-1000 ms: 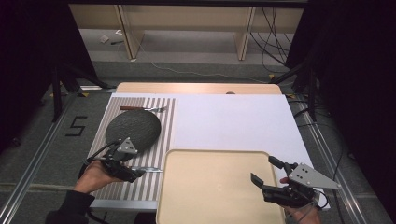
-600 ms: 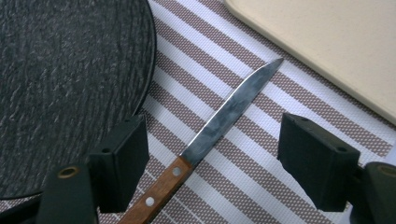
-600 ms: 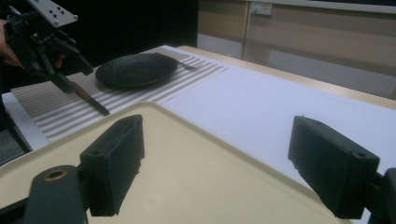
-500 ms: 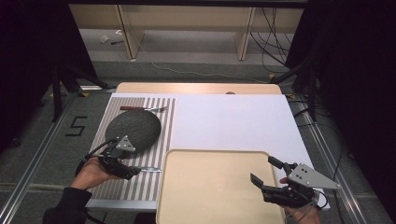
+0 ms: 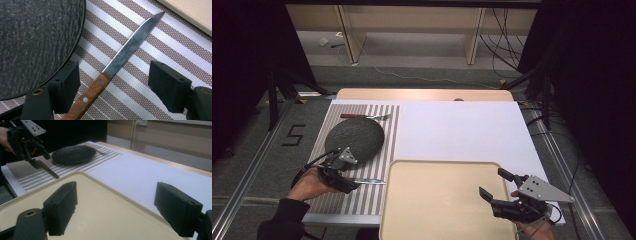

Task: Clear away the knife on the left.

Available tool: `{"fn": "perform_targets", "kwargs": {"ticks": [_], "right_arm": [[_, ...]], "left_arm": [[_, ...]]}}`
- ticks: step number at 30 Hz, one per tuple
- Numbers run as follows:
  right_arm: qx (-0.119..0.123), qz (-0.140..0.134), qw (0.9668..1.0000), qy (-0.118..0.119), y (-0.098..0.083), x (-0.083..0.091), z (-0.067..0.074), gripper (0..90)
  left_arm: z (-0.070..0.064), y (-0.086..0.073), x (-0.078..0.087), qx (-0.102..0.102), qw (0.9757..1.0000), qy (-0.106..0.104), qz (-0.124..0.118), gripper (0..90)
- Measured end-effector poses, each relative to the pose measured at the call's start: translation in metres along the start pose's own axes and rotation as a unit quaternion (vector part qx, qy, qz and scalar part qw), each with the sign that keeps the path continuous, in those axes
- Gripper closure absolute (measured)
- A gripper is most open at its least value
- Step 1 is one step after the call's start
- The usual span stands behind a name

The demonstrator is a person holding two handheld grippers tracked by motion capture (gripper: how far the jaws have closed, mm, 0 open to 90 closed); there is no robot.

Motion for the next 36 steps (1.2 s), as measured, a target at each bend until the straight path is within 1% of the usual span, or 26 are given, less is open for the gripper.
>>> {"fn": "perform_targets", "kwargs": {"ticks": [1,2,3,5,8,12,13,14,15,16,17,18,20,21,24,27,36], "right_arm": [[0.000,0.000,1.0000,0.000,0.000,0.000,0.000,19.7],[0.000,0.000,1.0000,0.000,0.000,0.000,0.000,19.7],[-0.001,0.000,1.0000,0.000,0.000,0.000,0.000,19.7],[-0.003,-0.001,1.0000,0.000,0.000,0.000,0.000,19.7],[-0.004,-0.001,1.0000,0.000,0.000,0.001,-0.001,19.6],[-0.004,-0.001,1.0000,0.000,0.000,0.001,-0.001,19.6],[-0.004,-0.001,1.0000,0.000,0.000,0.001,-0.001,19.6],[-0.004,-0.002,1.0000,-0.001,0.000,0.001,-0.001,19.6],[-0.004,-0.002,1.0000,-0.001,0.000,0.000,-0.001,19.6],[-0.005,-0.001,1.0000,0.000,0.000,0.000,-0.001,19.6],[-0.004,-0.002,1.0000,-0.001,0.000,0.000,-0.001,19.6],[-0.004,-0.002,1.0000,0.000,0.000,0.000,-0.001,19.6],[-0.005,-0.002,1.0000,-0.001,0.000,0.000,-0.001,19.6],[-0.005,-0.002,1.0000,-0.001,0.000,0.000,-0.001,19.6],[-0.004,-0.002,1.0000,-0.001,0.000,0.000,-0.001,19.6],[-0.005,-0.003,1.0000,-0.001,0.000,0.000,-0.001,19.6],[-0.005,-0.003,1.0000,-0.001,0.000,0.000,-0.001,19.6]], "left_arm": [[-0.001,0.000,0.000,0.001,1.0000,-0.004,0.003,25.4],[0.000,-0.001,0.000,-0.004,1.0000,-0.006,0.007,25.5],[-0.001,-0.001,-0.001,-0.005,0.9999,-0.007,0.009,25.5],[-0.001,-0.002,-0.002,-0.004,0.9999,-0.008,0.013,25.6],[0.000,-0.003,-0.003,-0.009,0.9997,-0.012,0.021,25.6],[0.002,-0.004,-0.003,-0.006,0.9997,-0.011,0.019,25.6],[0.003,-0.005,-0.003,-0.009,0.9996,-0.006,0.025,25.8],[0.005,-0.006,-0.004,-0.015,0.9992,0.005,0.036,26.4],[0.005,-0.008,-0.005,-0.020,0.9986,0.009,0.048,26.2],[0.004,-0.011,-0.007,-0.025,0.9985,-0.005,0.049,25.9],[0.004,-0.011,-0.007,-0.025,0.9985,-0.005,0.049,25.9],[0.003,-0.012,-0.007,-0.023,0.9986,-0.011,0.047,25.8],[0.003,-0.012,-0.007,-0.025,0.9985,-0.009,0.048,25.9],[0.003,-0.011,-0.006,-0.023,0.9987,-0.011,0.045,25.9],[0.003,-0.009,-0.006,-0.027,0.9987,-0.008,0.042,26.4],[0.004,-0.010,-0.008,-0.025,0.9984,-0.011,0.049,26.6],[0.014,-0.011,-0.017,-0.019,0.9977,-0.018,0.063,28.1]]}}
Point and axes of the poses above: each handheld gripper's, and its own axes: x roughly backward along the jaws, y roughly out of its top, z roughly to its left, the point moved 5 cm from there along -x, roughly forward along the jaws, and after that the axes turned 6 degrees about -z, right-handed, at the moved point
